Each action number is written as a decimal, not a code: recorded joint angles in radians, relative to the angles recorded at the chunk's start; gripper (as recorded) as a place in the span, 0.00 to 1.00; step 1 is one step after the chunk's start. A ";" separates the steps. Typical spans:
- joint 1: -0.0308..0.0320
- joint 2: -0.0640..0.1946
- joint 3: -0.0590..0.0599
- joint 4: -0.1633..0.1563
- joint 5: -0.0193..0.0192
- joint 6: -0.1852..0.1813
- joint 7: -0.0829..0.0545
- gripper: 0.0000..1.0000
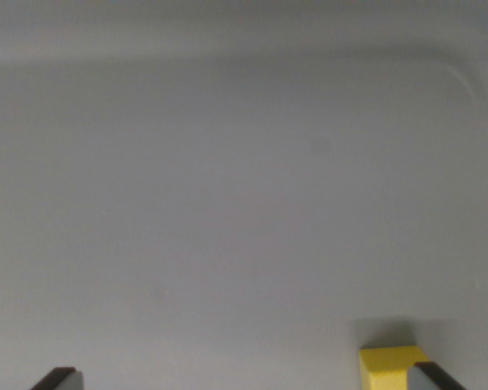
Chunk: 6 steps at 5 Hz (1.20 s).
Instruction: Pick yellow cube
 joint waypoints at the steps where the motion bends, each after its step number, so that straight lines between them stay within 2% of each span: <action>1: -0.0090 0.016 -0.010 -0.037 0.0068 -0.045 -0.029 0.00; 2: -0.0090 0.016 -0.010 -0.037 0.0068 -0.045 -0.029 0.00; 3: -0.0182 0.032 -0.021 -0.076 0.0138 -0.091 -0.059 0.00; 4: -0.0182 0.032 -0.021 -0.076 0.0138 -0.091 -0.059 0.00; 5: -0.0276 0.049 -0.031 -0.116 0.0209 -0.138 -0.089 0.00; 6: -0.0276 0.049 -0.031 -0.116 0.0209 -0.138 -0.089 0.00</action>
